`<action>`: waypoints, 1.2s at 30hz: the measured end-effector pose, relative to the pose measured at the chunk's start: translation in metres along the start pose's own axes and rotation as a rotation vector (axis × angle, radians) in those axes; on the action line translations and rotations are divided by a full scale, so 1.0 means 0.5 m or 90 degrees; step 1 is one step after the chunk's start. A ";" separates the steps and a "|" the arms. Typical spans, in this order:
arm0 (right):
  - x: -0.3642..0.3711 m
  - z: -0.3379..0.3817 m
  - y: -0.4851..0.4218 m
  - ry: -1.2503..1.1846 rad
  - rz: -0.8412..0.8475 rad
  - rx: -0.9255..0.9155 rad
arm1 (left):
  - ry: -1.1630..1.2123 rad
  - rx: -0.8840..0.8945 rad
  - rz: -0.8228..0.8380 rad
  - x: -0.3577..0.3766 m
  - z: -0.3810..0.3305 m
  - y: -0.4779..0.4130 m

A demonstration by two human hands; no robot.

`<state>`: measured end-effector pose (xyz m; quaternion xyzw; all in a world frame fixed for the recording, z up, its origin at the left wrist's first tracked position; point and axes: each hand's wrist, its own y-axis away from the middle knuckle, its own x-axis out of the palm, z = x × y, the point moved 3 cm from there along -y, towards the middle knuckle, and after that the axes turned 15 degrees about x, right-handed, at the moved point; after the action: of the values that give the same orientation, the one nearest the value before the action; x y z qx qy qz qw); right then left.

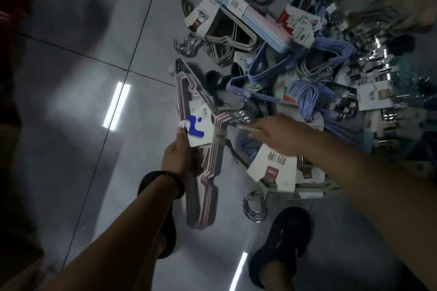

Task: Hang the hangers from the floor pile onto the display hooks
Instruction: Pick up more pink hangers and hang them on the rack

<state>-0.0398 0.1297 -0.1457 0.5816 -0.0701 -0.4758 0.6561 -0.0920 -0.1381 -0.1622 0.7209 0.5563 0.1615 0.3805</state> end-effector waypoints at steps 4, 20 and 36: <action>0.022 -0.074 0.007 -0.130 -0.105 0.087 | 0.045 0.004 -0.155 -0.012 0.049 -0.065; 0.017 -0.074 0.043 -0.467 -0.441 0.210 | -0.243 0.084 -0.111 0.030 0.022 -0.034; -0.015 0.076 0.115 -0.441 -0.513 0.128 | -0.134 0.183 0.226 -0.031 -0.107 0.022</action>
<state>-0.0369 0.1009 -0.0826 0.4315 -0.0993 -0.8445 0.3012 -0.1248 -0.1339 -0.1159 0.8667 0.3957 0.0693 0.2957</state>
